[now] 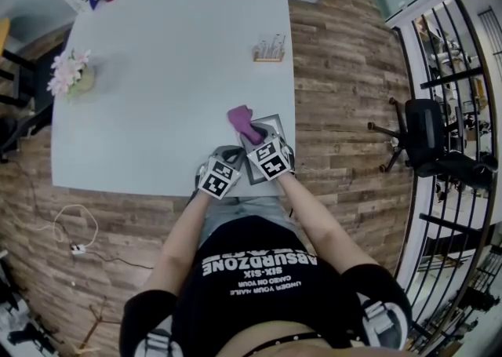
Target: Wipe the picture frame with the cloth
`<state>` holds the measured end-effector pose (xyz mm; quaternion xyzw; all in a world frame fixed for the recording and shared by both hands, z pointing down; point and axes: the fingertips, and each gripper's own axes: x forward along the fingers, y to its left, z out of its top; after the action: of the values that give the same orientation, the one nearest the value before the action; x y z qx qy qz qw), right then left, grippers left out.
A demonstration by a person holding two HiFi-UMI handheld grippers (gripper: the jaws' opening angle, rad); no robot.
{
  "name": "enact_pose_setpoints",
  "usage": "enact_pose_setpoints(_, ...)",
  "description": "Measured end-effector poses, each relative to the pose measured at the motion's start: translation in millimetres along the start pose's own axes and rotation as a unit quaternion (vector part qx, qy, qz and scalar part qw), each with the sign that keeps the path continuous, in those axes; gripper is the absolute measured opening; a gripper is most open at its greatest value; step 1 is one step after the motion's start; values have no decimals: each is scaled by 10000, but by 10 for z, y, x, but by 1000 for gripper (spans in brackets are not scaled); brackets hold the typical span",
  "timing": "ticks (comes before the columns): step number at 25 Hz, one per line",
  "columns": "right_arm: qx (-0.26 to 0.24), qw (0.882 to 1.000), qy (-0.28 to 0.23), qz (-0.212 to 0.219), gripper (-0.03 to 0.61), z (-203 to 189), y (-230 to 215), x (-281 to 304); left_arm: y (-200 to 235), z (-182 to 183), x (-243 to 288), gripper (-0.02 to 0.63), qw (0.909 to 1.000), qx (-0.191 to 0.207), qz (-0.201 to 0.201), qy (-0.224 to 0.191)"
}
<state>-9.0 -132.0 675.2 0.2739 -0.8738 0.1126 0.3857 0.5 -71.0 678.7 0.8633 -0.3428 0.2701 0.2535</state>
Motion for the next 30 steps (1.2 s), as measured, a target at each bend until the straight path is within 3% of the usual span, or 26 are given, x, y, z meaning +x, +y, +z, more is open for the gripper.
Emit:
enact_pose_setpoints(10, 0, 9998, 144, -171, 137, -90, -171, -58, 15, -11, -8, 15, 10000, 36, 11, -12)
enact_pose_setpoints(30, 336, 9935, 296, -1048, 140, -337, -742, -341, 20, -10, -16, 15, 10000, 69, 61, -26)
